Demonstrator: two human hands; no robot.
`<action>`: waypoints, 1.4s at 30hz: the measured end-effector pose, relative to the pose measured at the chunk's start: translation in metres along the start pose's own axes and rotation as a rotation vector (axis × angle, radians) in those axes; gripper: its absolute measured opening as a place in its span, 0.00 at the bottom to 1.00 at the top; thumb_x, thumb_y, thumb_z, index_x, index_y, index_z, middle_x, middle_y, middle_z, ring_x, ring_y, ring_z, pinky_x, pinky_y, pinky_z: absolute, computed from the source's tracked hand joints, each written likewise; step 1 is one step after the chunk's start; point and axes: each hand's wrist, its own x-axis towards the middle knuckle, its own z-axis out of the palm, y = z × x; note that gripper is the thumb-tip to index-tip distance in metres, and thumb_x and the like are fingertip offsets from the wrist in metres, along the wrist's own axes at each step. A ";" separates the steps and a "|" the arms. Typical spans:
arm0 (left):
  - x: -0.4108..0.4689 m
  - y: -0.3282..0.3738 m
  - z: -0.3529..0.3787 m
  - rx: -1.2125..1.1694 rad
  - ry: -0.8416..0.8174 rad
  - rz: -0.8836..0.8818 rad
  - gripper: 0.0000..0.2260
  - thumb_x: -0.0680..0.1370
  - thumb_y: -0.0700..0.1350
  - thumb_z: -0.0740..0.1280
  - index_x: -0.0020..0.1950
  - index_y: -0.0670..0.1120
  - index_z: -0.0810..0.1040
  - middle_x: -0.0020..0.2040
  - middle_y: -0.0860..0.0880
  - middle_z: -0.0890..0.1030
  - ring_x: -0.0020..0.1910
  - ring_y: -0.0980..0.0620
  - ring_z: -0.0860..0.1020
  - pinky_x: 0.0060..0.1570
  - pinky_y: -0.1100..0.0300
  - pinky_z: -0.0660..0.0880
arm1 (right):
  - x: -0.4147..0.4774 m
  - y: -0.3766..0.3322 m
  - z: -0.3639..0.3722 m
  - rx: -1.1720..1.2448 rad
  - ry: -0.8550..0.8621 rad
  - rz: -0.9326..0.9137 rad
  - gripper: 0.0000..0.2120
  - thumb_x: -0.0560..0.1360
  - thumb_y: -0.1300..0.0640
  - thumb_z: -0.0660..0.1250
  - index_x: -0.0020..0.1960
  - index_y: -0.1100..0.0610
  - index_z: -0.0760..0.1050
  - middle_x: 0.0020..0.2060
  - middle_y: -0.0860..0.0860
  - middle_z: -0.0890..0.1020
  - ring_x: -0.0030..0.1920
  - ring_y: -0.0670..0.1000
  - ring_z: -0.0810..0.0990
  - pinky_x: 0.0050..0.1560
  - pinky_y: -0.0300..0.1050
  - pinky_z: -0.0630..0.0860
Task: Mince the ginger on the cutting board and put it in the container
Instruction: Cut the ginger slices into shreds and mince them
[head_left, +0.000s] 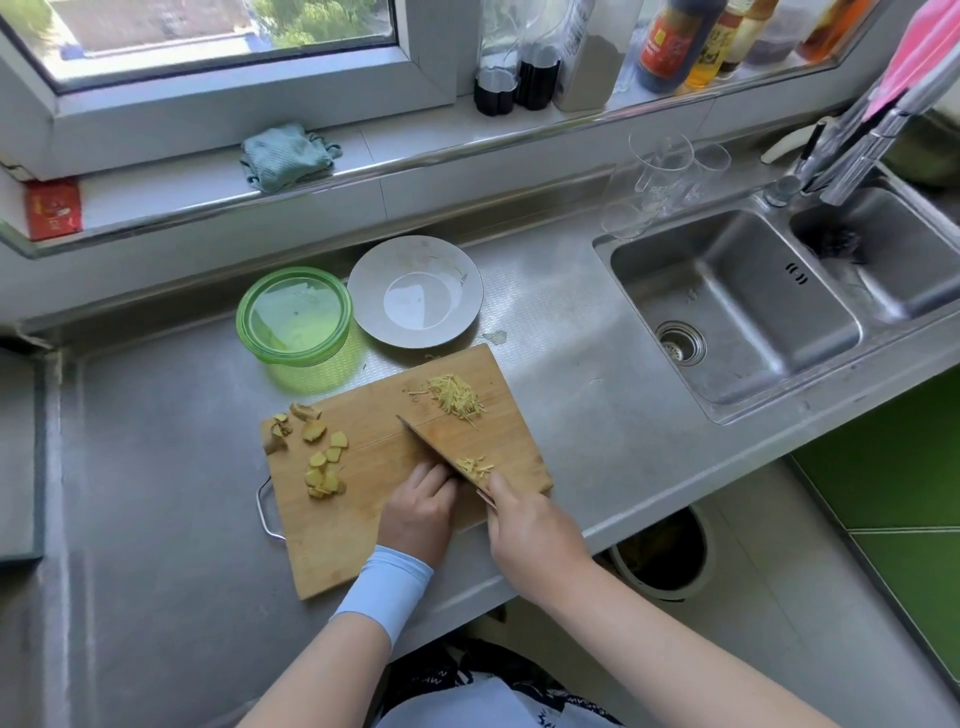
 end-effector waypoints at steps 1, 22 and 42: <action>0.000 0.000 0.000 -0.001 0.000 0.002 0.10 0.73 0.34 0.61 0.38 0.42 0.80 0.39 0.45 0.80 0.38 0.45 0.77 0.29 0.55 0.74 | -0.006 0.004 -0.001 0.015 -0.004 -0.001 0.04 0.83 0.53 0.54 0.57 0.51 0.64 0.41 0.55 0.79 0.41 0.62 0.79 0.35 0.50 0.69; 0.000 0.002 -0.002 -0.006 0.026 -0.022 0.18 0.82 0.39 0.56 0.37 0.42 0.80 0.40 0.45 0.81 0.41 0.46 0.78 0.30 0.56 0.75 | -0.024 0.016 0.003 -0.012 -0.028 0.026 0.03 0.83 0.54 0.54 0.55 0.52 0.64 0.37 0.52 0.78 0.37 0.58 0.78 0.35 0.52 0.71; -0.001 0.001 0.000 0.003 0.045 -0.030 0.13 0.78 0.39 0.61 0.35 0.44 0.77 0.36 0.46 0.77 0.36 0.46 0.74 0.27 0.55 0.71 | 0.000 0.000 0.004 -0.023 0.017 0.001 0.06 0.84 0.53 0.54 0.58 0.52 0.64 0.40 0.56 0.80 0.40 0.61 0.79 0.34 0.49 0.69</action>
